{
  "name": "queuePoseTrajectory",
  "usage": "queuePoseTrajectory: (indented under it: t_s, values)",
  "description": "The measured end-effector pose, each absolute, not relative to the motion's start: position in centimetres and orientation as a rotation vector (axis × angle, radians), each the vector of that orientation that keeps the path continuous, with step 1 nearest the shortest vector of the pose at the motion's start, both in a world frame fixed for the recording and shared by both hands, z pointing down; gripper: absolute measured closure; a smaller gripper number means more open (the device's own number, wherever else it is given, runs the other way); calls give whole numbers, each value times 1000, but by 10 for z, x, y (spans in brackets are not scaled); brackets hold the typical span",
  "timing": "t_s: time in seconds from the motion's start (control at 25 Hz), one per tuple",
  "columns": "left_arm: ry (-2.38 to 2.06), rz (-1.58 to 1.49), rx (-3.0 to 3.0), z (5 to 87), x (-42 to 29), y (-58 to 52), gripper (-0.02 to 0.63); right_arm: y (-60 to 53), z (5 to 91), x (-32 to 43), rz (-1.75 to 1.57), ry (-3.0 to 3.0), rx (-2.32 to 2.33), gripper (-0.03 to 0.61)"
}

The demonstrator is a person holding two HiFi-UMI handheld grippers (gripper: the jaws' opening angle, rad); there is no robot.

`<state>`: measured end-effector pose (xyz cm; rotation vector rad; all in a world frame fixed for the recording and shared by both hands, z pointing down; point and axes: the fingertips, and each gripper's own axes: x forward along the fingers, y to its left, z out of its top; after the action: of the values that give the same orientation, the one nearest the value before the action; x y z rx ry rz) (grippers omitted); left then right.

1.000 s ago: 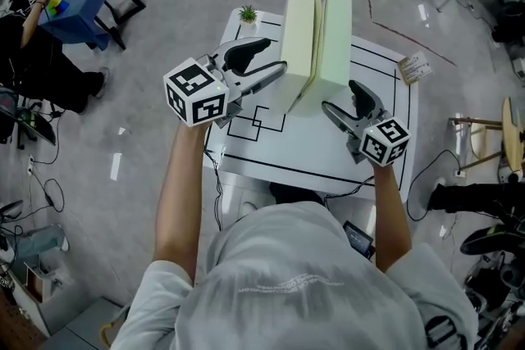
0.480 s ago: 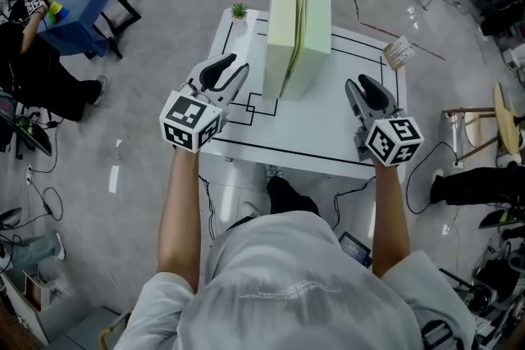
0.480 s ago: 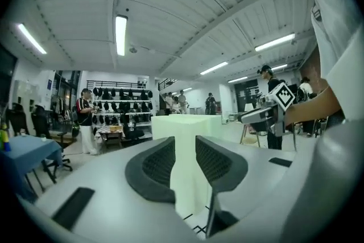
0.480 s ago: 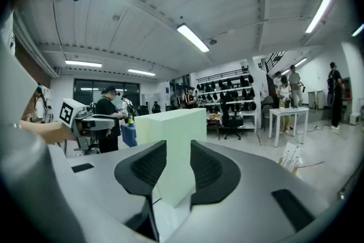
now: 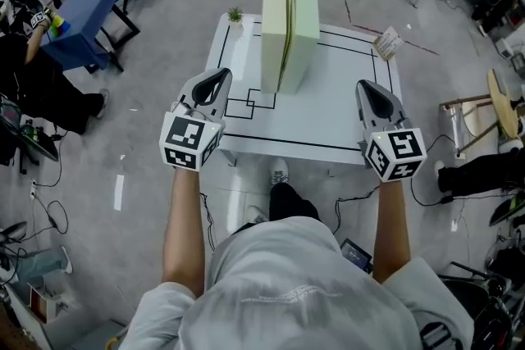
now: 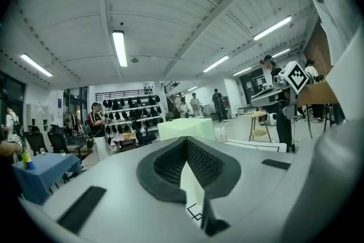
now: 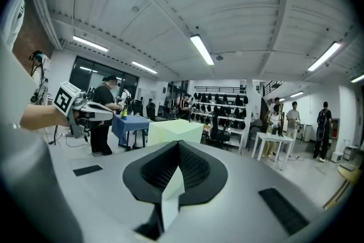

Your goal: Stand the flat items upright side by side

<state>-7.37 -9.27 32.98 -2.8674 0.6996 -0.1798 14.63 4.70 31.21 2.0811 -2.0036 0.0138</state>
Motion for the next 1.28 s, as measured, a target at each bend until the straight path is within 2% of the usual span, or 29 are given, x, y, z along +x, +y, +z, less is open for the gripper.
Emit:
queuePoseTrajectory:
  t_s: [0.56, 1.28]
  values:
    - [620, -138, -2817, 297, -86, -53, 594, 58, 294, 95, -71, -2030, 1994, 551]
    - [625, -136, -2852, 313, -85, -47, 594, 61, 310, 92, -54, -1965, 1970, 551]
